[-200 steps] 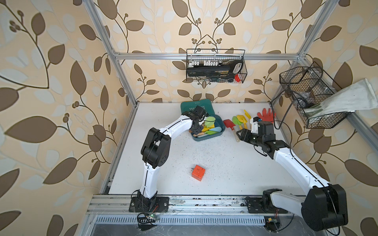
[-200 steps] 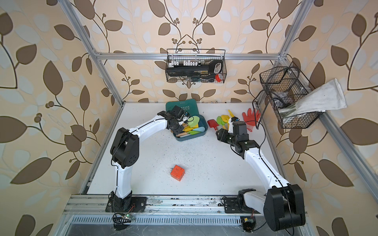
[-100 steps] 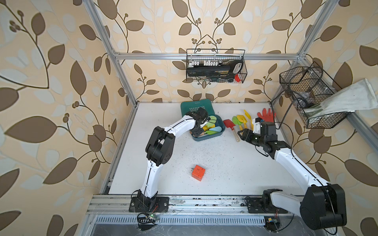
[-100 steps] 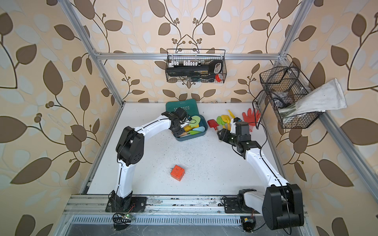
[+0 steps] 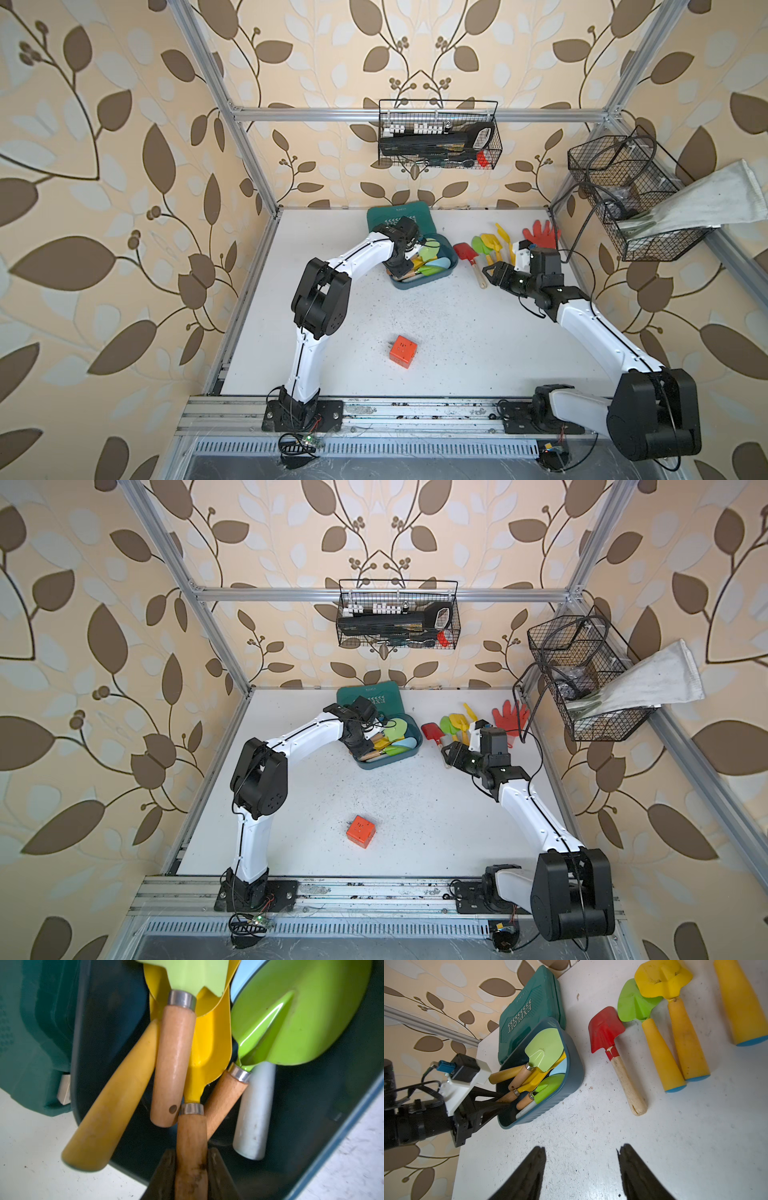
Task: Take the shovel out of the storage box
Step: Pick up the shovel from the storage box.
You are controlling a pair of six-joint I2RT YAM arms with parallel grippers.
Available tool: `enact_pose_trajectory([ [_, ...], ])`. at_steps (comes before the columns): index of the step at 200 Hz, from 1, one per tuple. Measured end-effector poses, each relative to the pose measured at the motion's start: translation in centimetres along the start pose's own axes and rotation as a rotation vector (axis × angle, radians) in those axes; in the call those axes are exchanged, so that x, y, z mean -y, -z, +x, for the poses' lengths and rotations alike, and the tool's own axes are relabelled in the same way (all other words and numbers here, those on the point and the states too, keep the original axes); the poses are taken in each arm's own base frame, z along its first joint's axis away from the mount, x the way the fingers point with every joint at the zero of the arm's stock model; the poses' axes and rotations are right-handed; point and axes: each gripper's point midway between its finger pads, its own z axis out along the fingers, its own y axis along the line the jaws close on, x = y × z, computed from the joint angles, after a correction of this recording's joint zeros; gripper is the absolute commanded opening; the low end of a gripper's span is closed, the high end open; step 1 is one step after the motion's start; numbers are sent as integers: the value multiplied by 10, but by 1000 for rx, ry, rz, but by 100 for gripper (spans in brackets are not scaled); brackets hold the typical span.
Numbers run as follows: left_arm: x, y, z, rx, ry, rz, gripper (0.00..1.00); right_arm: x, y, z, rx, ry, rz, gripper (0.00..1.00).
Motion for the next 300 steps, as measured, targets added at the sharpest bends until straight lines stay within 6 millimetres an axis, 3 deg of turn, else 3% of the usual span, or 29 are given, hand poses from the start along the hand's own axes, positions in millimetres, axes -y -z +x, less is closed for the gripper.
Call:
enact_pose_trajectory([
  [64, 14, 31, -7, 44, 61, 102, 0, 2, -1, 1, -8, -11, -3, 60],
  [131, 15, 59, -9, 49, 113, 119, 0, 3, -1, -1, -7, -24, -10, 60],
  [177, 18, 59, 11, -27, 157, 123, 0, 4, -1, -2, -6, -31, -10, 60],
  [218, 15, 61, 44, -102, 186, 54, 0, 5, -2, 0, -12, -35, -13, 60],
  [300, 4, 100, 63, -97, 184, -108, 0, 9, -7, 1, -21, -43, -8, 60],
])
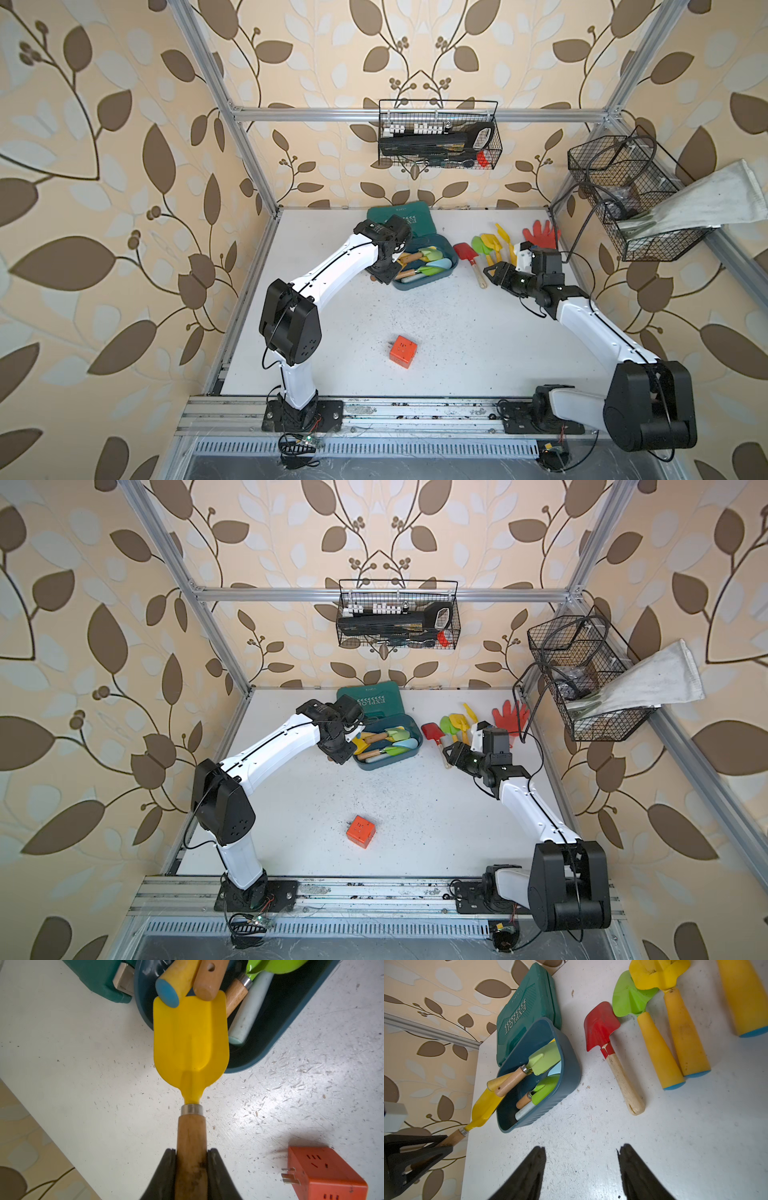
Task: Take the shovel out of the storage box
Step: Pick up the shovel from the storage box.
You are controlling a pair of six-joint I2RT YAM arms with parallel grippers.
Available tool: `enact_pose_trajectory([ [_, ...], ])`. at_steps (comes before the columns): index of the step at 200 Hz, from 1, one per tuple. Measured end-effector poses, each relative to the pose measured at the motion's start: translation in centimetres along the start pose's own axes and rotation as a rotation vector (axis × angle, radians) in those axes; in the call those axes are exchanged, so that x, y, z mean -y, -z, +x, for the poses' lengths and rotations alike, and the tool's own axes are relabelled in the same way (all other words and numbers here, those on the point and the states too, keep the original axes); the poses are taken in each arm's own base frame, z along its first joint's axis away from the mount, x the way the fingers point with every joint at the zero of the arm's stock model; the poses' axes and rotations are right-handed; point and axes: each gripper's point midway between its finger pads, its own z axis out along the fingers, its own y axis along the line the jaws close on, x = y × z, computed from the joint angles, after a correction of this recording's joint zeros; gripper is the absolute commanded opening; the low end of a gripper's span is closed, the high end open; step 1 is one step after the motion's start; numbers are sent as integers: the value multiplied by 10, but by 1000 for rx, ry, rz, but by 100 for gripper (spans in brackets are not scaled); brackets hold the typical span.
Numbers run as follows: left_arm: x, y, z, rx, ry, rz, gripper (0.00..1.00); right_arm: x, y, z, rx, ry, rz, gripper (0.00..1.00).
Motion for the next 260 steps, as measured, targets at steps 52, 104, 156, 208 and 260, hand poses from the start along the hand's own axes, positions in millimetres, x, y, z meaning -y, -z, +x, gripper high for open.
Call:
enact_pose_trajectory([
  [52, -3, 9, 14, -41, -23, -86, 0, 0, -1, 0, 0, 0, -2, 60],
  [104, -5, 11, 27, -53, -20, -130, 0, 0, -2, 0, -5, -1, -4, 60],
  [156, 9, 53, 21, 266, 86, 7, 0, -3, -3, 5, -20, -22, -33, 65],
  [208, 32, 78, 3, 606, 231, 203, 0, -14, 6, 8, -20, -35, -88, 66],
  [260, 56, 47, -10, 725, 294, 335, 0, -41, 22, 10, -4, -13, -161, 66],
])
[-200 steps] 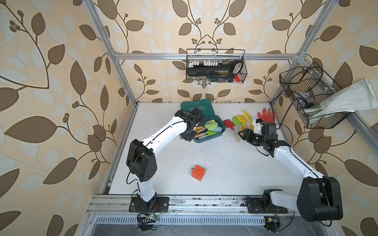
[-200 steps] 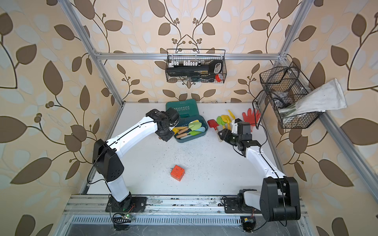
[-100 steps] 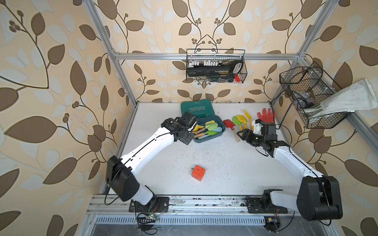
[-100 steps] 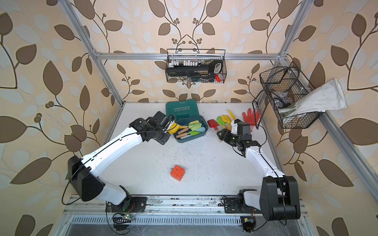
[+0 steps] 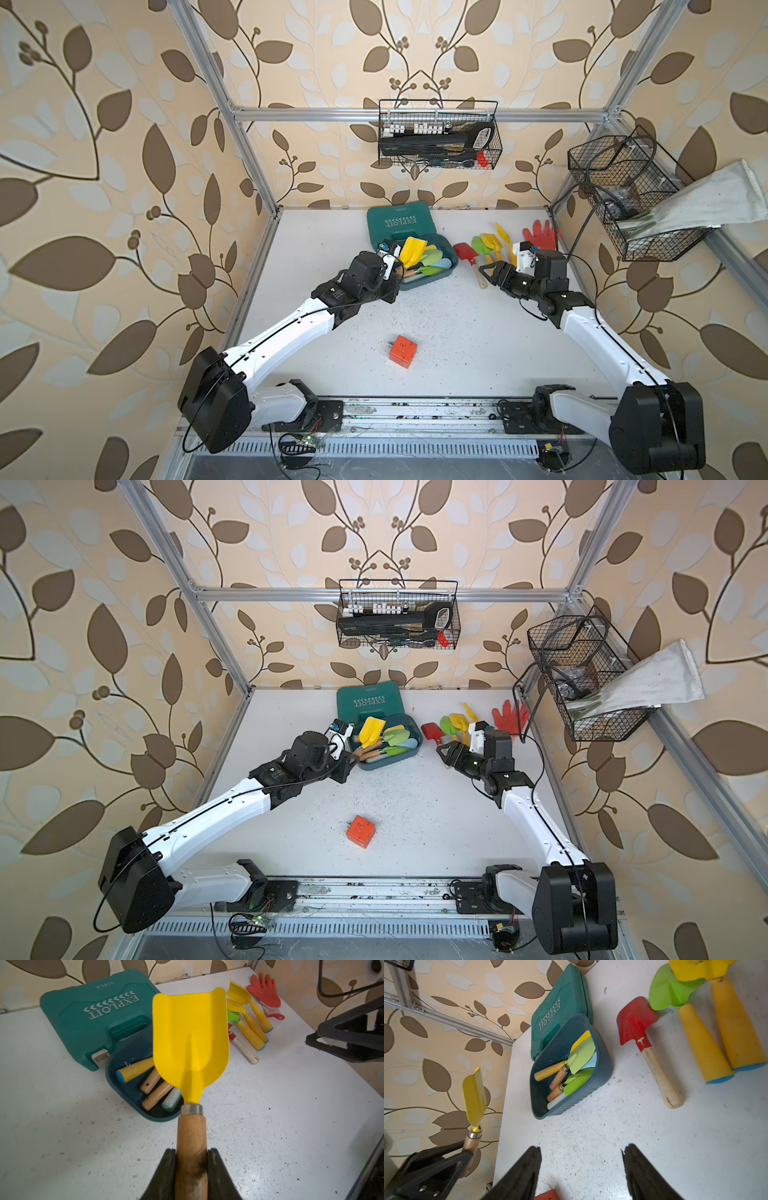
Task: Take the shovel out of the storage box
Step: Pick up the shovel from the storage box.
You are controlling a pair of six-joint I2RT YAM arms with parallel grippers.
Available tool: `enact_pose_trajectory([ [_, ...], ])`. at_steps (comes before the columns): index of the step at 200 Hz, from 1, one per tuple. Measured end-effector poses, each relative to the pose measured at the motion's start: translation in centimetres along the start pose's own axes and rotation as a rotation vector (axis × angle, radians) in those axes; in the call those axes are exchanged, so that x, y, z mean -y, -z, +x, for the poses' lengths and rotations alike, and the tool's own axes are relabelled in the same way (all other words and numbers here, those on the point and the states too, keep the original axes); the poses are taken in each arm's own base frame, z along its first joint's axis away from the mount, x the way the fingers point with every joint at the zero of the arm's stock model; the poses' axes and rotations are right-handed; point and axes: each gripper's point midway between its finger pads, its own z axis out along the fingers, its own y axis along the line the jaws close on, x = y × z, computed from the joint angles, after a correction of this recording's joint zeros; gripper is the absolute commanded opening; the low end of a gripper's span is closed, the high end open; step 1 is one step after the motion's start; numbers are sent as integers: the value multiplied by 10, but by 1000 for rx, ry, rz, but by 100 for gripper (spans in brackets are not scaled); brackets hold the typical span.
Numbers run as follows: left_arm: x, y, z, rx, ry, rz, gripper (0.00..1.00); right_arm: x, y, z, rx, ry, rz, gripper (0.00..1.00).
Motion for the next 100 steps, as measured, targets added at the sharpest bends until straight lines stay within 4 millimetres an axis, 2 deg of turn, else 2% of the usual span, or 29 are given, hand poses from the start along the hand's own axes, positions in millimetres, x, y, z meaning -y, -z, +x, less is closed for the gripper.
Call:
enact_pose_trajectory([
  [23, 14, -7, 2, 54, 13, 91, 0, -23, 3, 17, -34, 40, -40, 65],
  [70, 47, -8, -13, 147, 38, 267, 0, -84, 17, 67, -93, 158, -155, 61],
  [100, 65, -6, -13, 168, 48, 347, 0, -93, 18, 96, -126, 147, -174, 53],
])
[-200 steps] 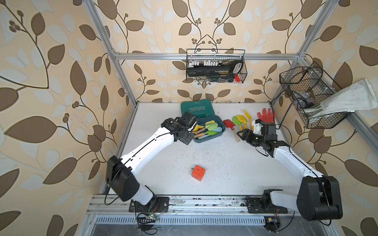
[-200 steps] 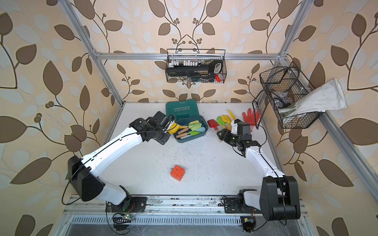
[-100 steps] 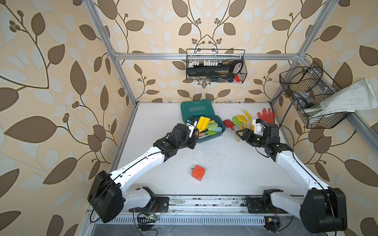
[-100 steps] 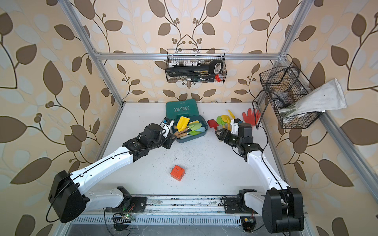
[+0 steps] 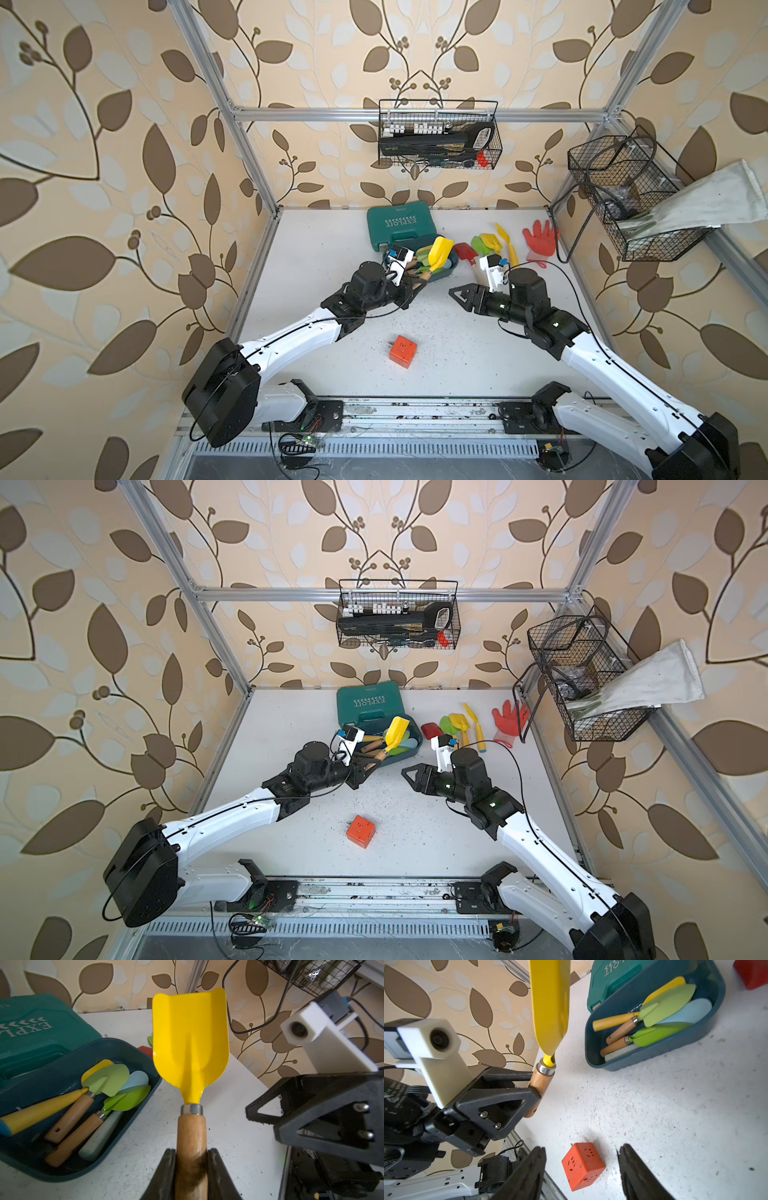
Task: Take the shovel out of the storage box
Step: Pick up the shovel from the storage box.
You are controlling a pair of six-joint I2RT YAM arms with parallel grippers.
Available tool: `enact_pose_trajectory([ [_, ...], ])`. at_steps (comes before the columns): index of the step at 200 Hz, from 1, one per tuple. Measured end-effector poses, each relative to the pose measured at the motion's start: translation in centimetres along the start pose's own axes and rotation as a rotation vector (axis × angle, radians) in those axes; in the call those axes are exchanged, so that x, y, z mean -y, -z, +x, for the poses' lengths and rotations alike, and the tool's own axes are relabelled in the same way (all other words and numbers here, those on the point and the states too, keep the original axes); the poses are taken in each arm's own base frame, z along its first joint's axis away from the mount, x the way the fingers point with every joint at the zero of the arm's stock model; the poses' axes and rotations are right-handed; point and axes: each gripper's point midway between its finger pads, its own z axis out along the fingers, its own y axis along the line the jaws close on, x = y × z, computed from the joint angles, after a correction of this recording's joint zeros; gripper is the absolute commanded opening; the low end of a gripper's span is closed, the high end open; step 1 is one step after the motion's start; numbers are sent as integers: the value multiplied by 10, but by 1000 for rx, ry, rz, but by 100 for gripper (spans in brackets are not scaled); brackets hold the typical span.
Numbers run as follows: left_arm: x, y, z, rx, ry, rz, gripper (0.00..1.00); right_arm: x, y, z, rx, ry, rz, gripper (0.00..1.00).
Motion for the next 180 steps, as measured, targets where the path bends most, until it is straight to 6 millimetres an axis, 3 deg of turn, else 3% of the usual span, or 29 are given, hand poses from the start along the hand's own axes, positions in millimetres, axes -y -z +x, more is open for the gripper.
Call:
enact_pose_trajectory([
  [41, 17, -2, 0, 12, -11, 60, 0, -3, -9, 15, 8, -67, 9, 51],
  [108, 19, -5, 3, 11, -14, 69, 0, -34, -12, -3, 152, -155, -58, 40],
  [180, 22, -4, 0, 21, -18, 81, 0, -39, -27, -10, 215, -220, -65, 46],
])
